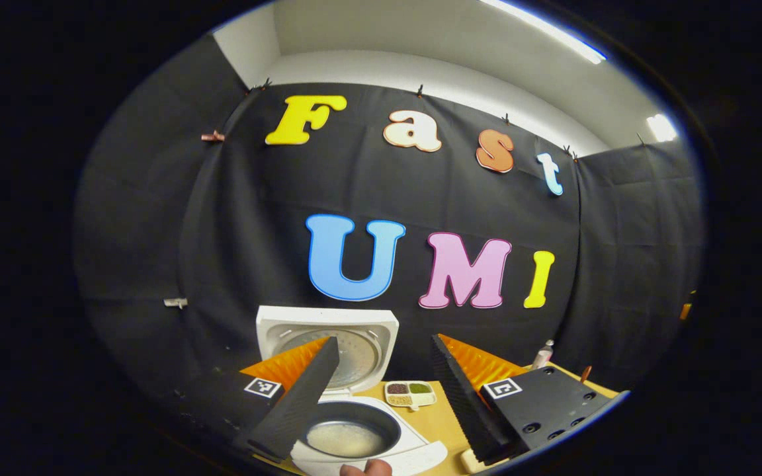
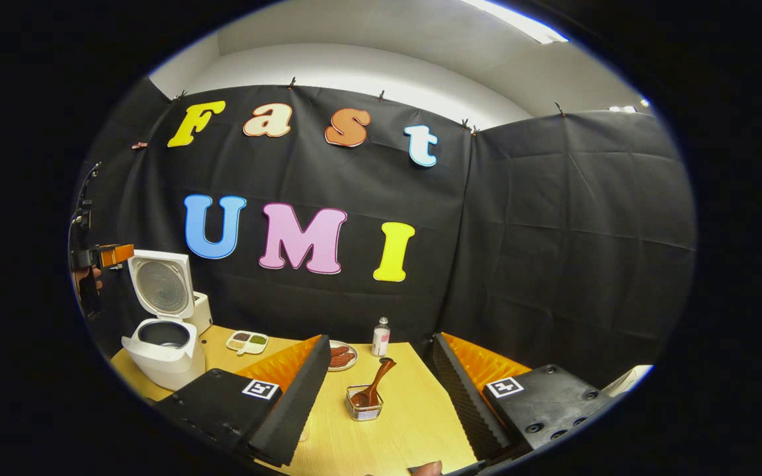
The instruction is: Close the left gripper, press the button to open the rice cooker; take a wooden spoon from the chopstick holder with the right hand, scoop a spoonful of rice and pour it into the rice cooker, then put the wooden spoon back into the chopstick holder.
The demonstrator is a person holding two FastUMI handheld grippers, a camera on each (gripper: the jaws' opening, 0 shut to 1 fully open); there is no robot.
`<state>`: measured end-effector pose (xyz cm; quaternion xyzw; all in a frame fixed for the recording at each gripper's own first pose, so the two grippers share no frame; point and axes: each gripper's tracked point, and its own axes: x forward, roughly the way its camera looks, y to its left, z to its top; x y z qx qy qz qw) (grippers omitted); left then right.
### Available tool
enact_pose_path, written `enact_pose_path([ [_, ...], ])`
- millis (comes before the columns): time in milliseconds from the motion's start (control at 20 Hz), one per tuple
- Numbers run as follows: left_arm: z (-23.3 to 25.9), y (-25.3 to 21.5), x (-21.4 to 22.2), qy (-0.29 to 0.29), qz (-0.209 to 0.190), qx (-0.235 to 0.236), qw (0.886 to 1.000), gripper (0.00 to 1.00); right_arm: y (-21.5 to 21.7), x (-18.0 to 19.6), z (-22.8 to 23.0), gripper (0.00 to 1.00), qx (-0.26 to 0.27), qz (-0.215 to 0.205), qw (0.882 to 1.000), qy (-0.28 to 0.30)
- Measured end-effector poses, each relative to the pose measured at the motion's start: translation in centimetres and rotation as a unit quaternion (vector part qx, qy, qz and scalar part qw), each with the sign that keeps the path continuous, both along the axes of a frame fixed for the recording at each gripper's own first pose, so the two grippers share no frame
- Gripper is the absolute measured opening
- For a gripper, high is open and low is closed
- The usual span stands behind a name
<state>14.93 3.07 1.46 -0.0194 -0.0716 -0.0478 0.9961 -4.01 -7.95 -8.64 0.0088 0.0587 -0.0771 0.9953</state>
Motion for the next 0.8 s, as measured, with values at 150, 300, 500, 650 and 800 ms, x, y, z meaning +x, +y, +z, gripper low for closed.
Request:
enact_pose_path([
  [150, 0.8, -3.1, -3.0, -0.014, -0.005, 0.016, 1.000, 0.95, 0.5, 0.7, -1.9, 0.97, 0.016, 0.038, 0.999, 0.018],
  [300, 0.3, -5.4, -5.3, -0.003, -0.008, 0.002, 1.000, 0.95, -0.1, 2.1, -4.1, 0.98, 0.034, 0.067, 0.997, 0.034],
  [500, -0.6, -6.2, -7.3, 0.010, 0.026, -0.019, 0.999, 0.95, -1.8, 5.4, -8.1, 0.98, 0.069, 0.084, 0.992, 0.062],
  [650, -2.4, -6.8, -8.4, 0.032, 0.045, -0.022, 0.998, 0.95, -3.0, 8.7, -10.9, 0.98, 0.088, 0.098, 0.989, 0.071],
  [800, -3.1, -7.2, -9.2, 0.048, 0.066, -0.015, 0.997, 0.95, -3.9, 11.9, -15.5, 0.98, 0.108, 0.119, 0.983, 0.090],
])
